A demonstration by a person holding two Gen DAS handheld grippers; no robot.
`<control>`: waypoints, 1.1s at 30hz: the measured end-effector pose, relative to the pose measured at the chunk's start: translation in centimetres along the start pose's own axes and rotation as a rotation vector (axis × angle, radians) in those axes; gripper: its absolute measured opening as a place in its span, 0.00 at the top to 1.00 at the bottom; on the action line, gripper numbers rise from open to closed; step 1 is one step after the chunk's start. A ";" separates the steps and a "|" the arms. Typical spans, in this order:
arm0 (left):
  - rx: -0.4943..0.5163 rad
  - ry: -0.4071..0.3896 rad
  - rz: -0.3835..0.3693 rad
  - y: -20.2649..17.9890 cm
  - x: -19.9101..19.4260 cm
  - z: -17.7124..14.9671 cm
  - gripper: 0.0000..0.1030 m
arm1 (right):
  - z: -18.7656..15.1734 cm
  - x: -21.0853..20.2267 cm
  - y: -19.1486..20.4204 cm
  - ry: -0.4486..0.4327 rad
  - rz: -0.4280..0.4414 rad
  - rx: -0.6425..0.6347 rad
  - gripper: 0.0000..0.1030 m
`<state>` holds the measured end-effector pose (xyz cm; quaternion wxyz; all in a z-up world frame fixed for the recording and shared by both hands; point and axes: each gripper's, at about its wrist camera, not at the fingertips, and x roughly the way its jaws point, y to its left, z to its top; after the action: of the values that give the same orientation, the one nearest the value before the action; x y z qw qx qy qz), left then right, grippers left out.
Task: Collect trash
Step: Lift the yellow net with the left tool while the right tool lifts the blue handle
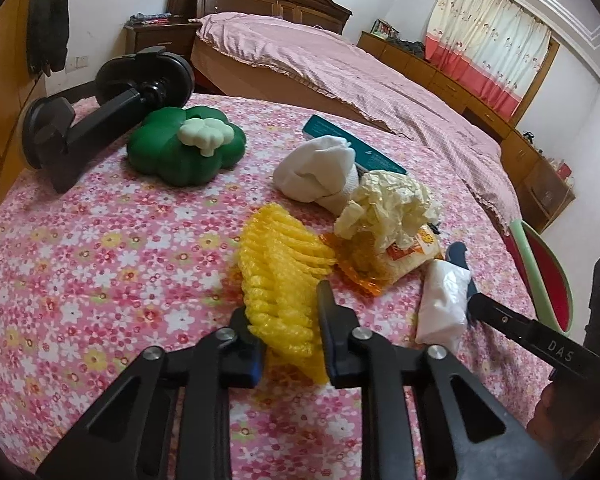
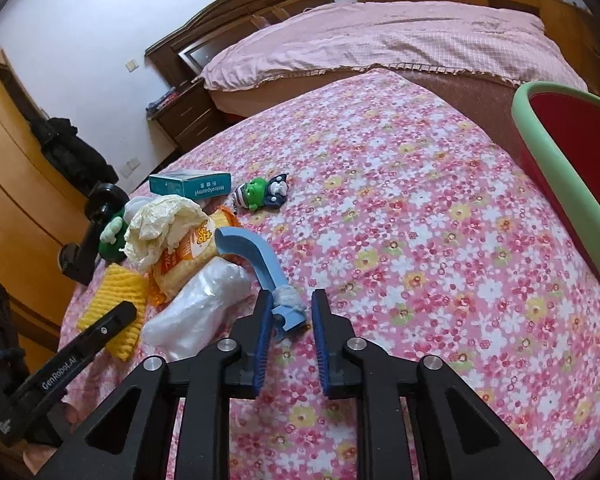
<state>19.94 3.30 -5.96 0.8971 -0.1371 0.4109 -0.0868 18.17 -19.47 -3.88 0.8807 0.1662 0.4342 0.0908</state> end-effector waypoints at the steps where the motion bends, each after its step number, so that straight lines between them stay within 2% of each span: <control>1: 0.003 -0.002 -0.002 -0.1 0.0 0.0 0.82 | 0.0 -0.1 0.1 -0.003 -0.003 -0.002 0.84; 8: 0.011 -0.014 -0.026 -0.8 -0.3 -0.3 0.88 | -0.4 -1.7 -0.6 -0.041 -0.013 0.029 0.85; 21: 0.050 -0.087 -0.084 -3.8 -4.3 -1.2 0.89 | -1.6 -7.3 -3.5 -0.127 -0.028 0.124 0.85; 33: 0.129 -0.088 -0.165 -9.3 -6.3 -1.2 0.89 | -2.8 -11.3 -6.8 -0.200 -0.035 0.194 0.85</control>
<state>14.55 -4.02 0.72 0.9110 -0.1159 0.3521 -0.1808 9.23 -28.63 0.26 0.9008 0.2511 0.3538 0.0161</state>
